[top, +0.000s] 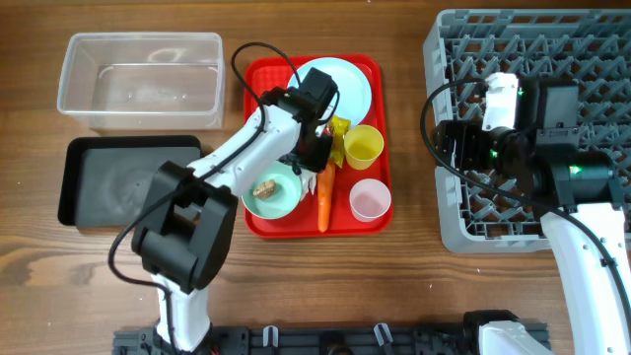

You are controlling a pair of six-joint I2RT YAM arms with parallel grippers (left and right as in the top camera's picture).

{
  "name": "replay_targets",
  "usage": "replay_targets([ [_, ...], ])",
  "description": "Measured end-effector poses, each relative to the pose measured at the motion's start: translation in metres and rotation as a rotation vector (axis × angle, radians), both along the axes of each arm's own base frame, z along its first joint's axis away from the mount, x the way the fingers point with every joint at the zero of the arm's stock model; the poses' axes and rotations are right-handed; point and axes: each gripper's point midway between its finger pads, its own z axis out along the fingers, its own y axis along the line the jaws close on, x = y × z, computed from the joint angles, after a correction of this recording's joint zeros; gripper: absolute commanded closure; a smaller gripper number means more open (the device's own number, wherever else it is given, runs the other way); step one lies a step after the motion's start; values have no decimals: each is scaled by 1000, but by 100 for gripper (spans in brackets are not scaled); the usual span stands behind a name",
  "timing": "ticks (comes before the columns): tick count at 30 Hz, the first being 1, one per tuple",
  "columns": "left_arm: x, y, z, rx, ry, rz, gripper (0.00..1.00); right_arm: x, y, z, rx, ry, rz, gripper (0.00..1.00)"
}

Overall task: Sort waste into correct bins and load items into the dishwasher rack
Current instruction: 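Carry the tissue with the left gripper and drop it in the clear bin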

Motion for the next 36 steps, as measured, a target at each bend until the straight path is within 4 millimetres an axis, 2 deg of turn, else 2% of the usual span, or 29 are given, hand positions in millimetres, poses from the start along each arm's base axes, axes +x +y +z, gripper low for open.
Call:
replay_targets([
  [1,-1,1,-5,9,11,5,96,0,0,0,-1,0,0,1],
  [3,-1,2,-9,14,18,3,96,0,-1,0,-3,0,-2,1],
  [8,-2,0,-9,5,26,18,96,0,-1,0,-3,0,-3,1],
  [12,-10,3,-4,17,64,20,96,0,-1,0,-3,0,-3,1],
  [14,-6,1,22,4,46,25,96,0,-1,0,-3,0,-3,1],
  [17,14,-2,77,-62,-75,39,96,0,-1,0,-3,0,-3,1],
  [19,25,6,114,-95,-167,64,96,0,-1,0,-3,1,-3,1],
  [20,30,16,134,-101,-223,90,96,0,-1,0,-3,1,-3,1],
  [22,42,41,156,-88,-294,150,96,0,-1,0,-3,0,-3,1],
  [25,64,84,158,-43,-337,254,96,0,-1,0,-3,0,-3,1],
  [30,125,166,170,-39,-503,466,96,0,-1,0,-3,-1,-3,1],
  [32,144,201,175,-36,-570,543,96,0,-1,0,-3,0,-3,1],
  [33,150,210,177,-34,-592,563,94,0,-1,0,-3,0,-3,1],
  [34,157,222,177,-33,-614,587,80,0,-1,0,-3,0,-3,1],
  [35,164,232,176,-31,-633,606,57,0,-1,0,-3,0,-3,1],
  [36,170,240,171,-27,-641,622,20,0,-1,-1,-3,2,-3,1],
])
